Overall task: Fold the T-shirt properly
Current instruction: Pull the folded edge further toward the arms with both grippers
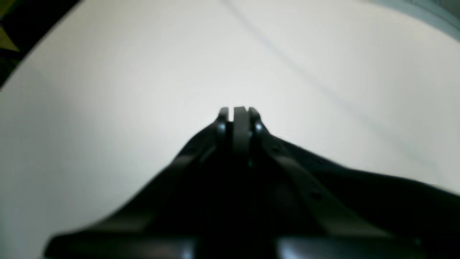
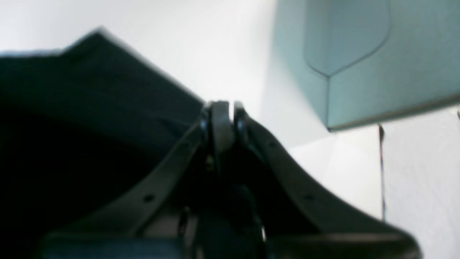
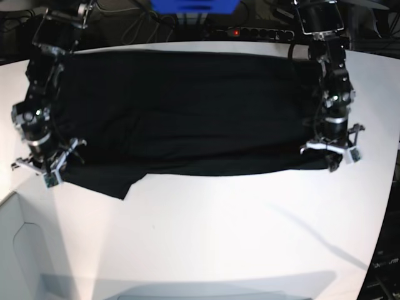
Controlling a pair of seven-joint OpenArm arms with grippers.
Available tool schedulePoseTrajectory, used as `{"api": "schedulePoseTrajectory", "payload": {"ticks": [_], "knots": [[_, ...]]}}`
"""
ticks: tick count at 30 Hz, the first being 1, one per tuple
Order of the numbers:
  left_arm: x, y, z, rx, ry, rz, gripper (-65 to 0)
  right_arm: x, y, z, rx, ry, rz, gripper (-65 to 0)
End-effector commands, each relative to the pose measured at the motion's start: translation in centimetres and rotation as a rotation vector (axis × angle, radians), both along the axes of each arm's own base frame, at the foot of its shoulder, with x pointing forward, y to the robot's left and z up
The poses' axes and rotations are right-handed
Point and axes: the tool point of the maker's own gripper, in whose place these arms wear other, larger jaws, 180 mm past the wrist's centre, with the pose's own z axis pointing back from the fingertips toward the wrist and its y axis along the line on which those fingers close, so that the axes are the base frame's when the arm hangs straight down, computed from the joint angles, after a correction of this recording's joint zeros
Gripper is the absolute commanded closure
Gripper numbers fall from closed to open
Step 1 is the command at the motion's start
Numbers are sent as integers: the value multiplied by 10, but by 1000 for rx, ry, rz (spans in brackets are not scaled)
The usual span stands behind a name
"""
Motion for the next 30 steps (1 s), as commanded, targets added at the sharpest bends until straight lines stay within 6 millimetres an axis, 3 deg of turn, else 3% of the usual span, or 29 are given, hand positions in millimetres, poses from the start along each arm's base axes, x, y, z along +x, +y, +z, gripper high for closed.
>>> {"api": "schedulePoseTrajectory", "payload": {"ticks": [1,9,18,30], "knots": [[4,5,23,33,-68,2,0,6,1,24,-14,-75,18,0],[-9,5,38,62,-92,-2,0,-9,6,49,-49,-135,22,0],[-26,10,26,68,-48,9,0,-30,-22,41,-49,-92,-33,0],[-46,14,0,68,35,12,0,-72,-19,-4,-20,43,-50,0]]}}
